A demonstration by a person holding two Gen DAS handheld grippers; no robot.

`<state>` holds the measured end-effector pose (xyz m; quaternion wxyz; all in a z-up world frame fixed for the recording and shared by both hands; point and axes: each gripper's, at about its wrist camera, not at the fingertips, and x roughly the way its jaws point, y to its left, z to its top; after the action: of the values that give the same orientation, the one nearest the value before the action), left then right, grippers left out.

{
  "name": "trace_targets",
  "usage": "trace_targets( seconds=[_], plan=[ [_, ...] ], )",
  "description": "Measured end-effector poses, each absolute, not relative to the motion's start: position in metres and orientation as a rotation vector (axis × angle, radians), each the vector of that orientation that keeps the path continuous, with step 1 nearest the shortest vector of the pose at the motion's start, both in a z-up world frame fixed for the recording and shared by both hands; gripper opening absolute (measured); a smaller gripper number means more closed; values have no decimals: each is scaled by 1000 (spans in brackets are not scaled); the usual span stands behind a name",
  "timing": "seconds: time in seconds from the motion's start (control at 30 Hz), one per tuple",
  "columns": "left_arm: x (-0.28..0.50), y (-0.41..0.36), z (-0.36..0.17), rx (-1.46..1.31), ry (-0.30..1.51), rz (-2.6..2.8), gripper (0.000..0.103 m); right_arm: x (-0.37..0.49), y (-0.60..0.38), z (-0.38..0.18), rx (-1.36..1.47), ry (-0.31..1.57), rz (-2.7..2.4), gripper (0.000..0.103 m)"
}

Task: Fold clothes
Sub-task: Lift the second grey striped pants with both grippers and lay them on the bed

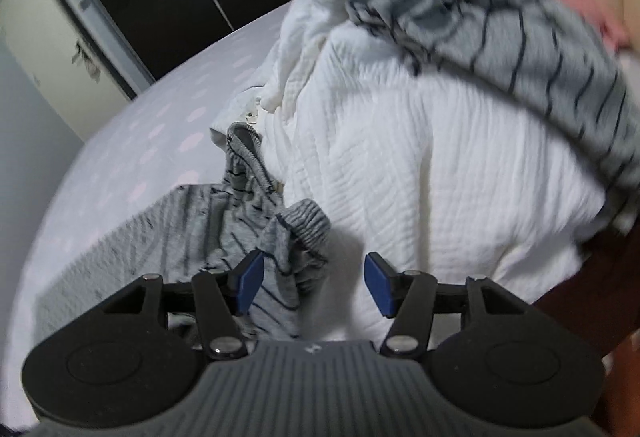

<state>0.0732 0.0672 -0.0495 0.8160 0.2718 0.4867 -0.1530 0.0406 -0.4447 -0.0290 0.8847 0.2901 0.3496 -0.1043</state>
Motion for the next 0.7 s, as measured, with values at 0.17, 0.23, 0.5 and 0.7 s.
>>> trace_targets(
  seconds=[0.17,0.23,0.5,0.7],
  plan=[
    [75,76,-29,582,990,-284,2,58,-442,-33,727,736,-224,13],
    [76,84,-15,583,960,-259,2,57,-442,-29,738,715,-248,10],
    [74,146,75,568,792,-88,1,22,-445,18,722,540,-326,7],
    [45,207,113,569,766,39,1,-22,-444,57,619,428,-361,7]
  ],
)
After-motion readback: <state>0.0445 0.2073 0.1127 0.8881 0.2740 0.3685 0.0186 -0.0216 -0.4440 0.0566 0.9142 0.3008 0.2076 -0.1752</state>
